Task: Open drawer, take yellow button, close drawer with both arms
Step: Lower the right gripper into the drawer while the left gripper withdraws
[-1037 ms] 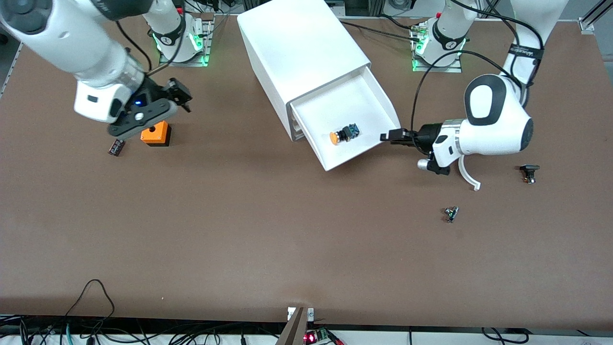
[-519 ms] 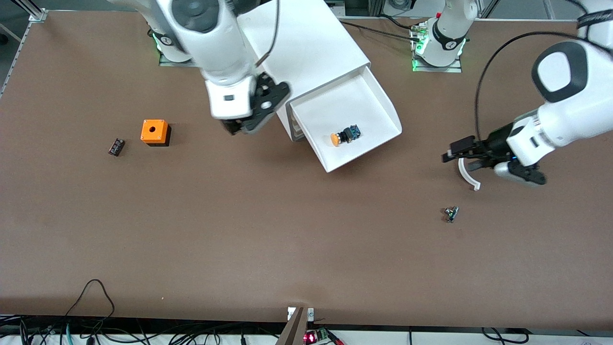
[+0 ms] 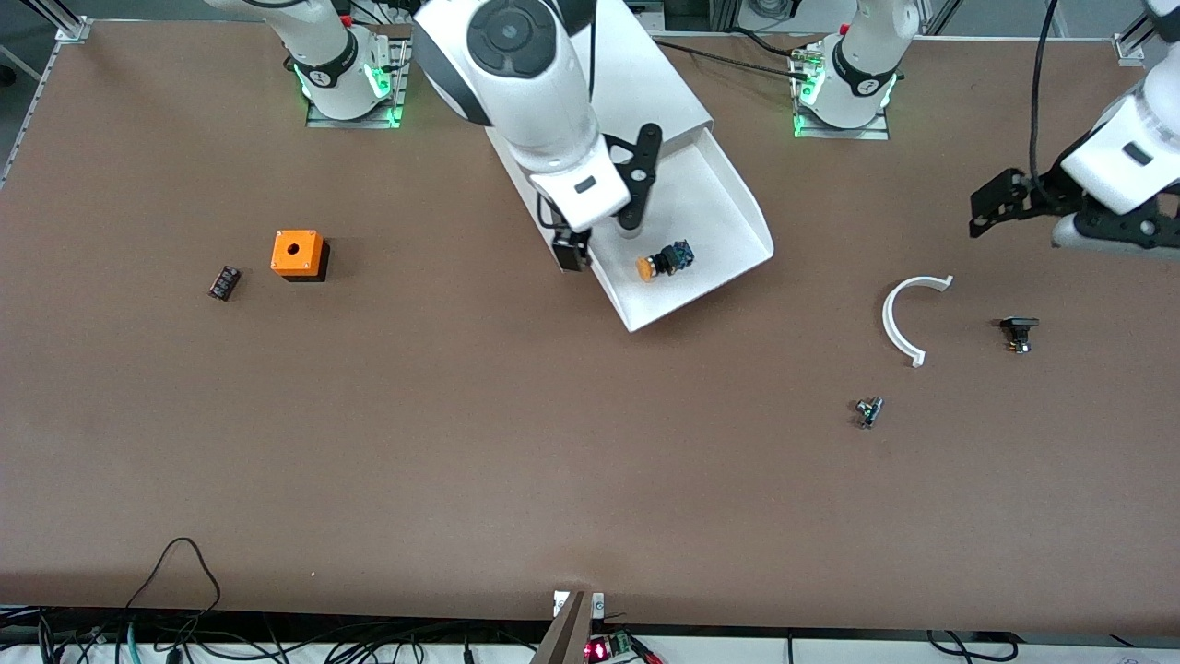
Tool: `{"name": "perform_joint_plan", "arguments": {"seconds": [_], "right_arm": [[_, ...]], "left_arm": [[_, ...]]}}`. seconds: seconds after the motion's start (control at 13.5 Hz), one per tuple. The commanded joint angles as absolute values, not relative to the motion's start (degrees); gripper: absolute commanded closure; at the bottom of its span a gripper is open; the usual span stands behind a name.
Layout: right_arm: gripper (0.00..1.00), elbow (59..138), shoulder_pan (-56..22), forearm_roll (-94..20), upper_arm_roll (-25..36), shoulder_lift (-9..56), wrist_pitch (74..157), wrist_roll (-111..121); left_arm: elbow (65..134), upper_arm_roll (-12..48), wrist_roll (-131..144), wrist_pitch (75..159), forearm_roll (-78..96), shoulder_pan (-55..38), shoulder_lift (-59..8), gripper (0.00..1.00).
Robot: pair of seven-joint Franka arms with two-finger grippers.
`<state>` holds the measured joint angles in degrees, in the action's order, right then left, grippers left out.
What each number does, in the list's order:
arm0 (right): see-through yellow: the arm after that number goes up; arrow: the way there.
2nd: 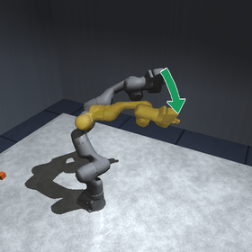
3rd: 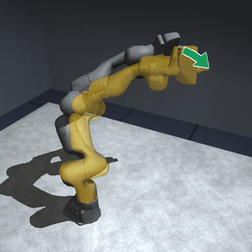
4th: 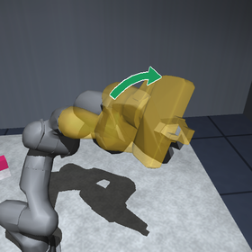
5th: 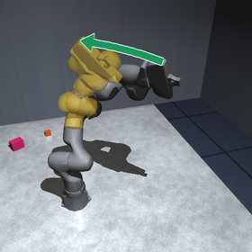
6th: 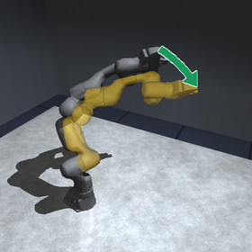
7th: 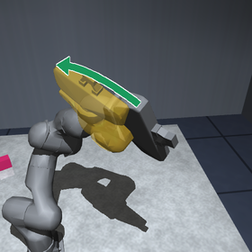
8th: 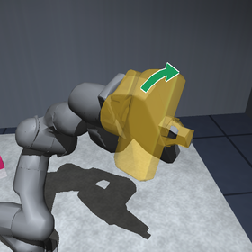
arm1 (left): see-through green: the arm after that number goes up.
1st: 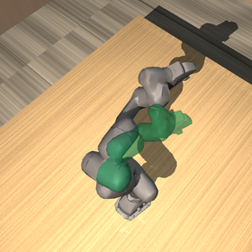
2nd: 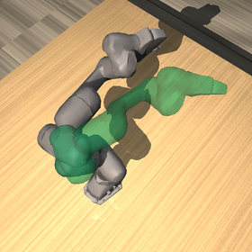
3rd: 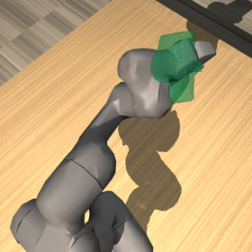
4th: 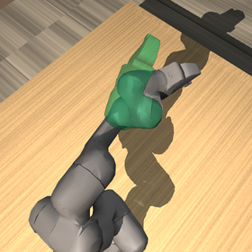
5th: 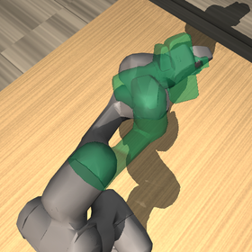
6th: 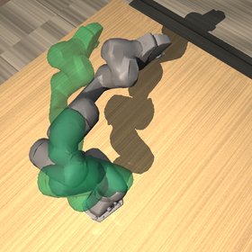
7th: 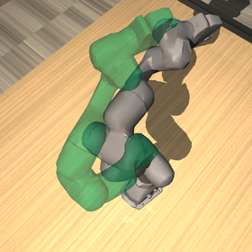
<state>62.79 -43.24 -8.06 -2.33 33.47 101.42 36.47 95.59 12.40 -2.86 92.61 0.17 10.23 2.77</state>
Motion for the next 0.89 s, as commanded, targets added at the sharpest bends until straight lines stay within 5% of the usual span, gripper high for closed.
{"name": "perform_joint_plan", "arguments": {"seconds": [0.0,0.81], "right_arm": [[0.0,59.68,-44.64,-8.97,-3.43,36.82,102.39,41.12],[0.0,59.59,-52.03,-8.44,2.29,41.92,111.17,50.44]], "left_arm": [[93.6,11.25,-1.76,90.97,-1.84,9.76,1.76,0.0],[93.6,8.79,1.67,89.83,-2.99,9.32,1.32,0.0]]}}
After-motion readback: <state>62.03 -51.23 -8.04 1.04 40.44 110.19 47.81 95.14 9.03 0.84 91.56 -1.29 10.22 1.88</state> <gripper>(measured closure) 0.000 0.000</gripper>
